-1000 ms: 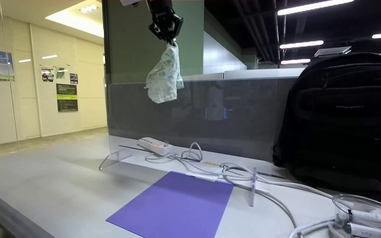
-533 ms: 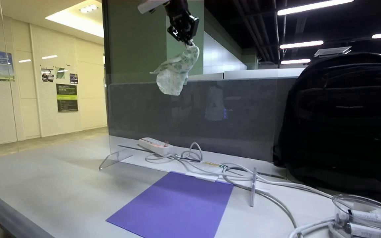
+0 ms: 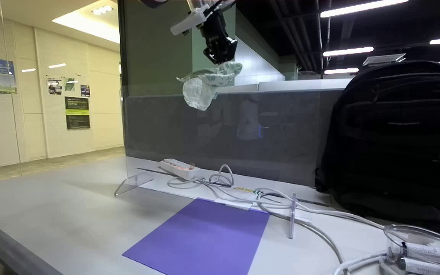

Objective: Put the cloth on the countertop shield

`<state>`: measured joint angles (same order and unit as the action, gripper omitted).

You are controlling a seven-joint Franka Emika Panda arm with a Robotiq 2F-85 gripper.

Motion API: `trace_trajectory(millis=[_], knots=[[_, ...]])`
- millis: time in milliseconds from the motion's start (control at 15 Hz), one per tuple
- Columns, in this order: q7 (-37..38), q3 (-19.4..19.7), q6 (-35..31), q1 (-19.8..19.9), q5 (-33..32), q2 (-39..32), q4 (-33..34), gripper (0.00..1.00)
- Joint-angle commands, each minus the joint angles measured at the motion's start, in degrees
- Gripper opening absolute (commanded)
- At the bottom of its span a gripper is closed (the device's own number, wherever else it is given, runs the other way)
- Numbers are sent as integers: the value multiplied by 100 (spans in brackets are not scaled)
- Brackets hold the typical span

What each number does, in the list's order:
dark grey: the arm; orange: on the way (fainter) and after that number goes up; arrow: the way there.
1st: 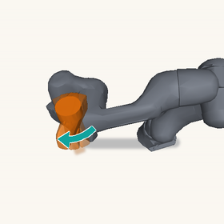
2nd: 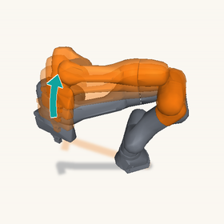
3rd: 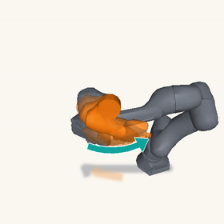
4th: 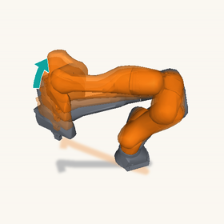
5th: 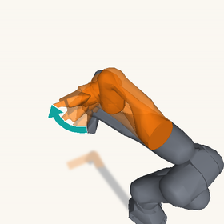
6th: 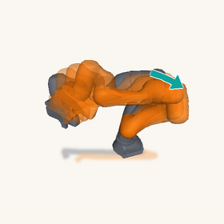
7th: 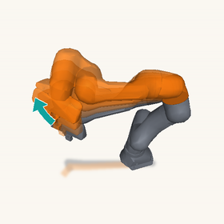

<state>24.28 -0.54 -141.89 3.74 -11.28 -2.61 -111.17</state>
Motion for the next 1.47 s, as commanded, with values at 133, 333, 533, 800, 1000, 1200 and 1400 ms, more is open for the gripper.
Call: trace_trajectory(millis=[133, 333, 533, 800, 1000, 1200, 1400], knots=[[163, 152, 397, -180, 34, -261, 395, 41], [161, 171, 481, -220, 44, -252, 438, 62], [183, 192, 524, -246, 25, -246, 489, 82], [179, 199, 584, -245, 59, -247, 559, 100], [171, 206, 650, -241, 72, -259, 597, 100], [-122, 158, 848, -261, 200, -200, 493, 100], [-449, 102, 1049, -342, 117, -70, 194, 100]])
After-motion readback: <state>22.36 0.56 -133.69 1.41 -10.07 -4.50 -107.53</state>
